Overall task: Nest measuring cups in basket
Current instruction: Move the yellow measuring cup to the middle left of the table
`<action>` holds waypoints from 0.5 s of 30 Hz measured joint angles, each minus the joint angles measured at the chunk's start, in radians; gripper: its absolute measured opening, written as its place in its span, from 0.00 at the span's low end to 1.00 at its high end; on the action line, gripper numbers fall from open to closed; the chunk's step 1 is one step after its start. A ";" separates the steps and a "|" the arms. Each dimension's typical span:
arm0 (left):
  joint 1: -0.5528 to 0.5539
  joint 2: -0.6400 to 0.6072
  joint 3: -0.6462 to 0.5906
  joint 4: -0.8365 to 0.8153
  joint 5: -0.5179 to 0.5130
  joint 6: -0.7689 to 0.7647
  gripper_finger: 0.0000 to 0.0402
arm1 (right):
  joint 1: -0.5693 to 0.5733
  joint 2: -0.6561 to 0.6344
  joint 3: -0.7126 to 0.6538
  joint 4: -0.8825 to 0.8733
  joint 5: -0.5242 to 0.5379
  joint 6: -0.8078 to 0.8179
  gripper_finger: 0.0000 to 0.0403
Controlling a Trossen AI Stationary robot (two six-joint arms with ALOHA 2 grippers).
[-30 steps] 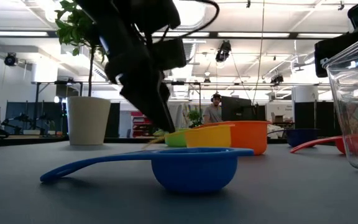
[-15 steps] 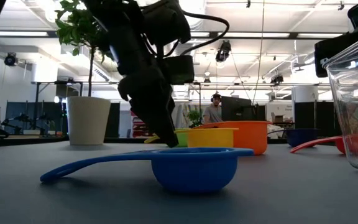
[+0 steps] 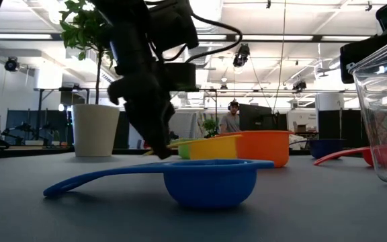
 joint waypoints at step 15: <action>-0.005 -0.430 -0.375 -0.039 -0.088 -0.260 0.33 | 0.000 0.000 0.000 0.000 0.000 0.000 0.02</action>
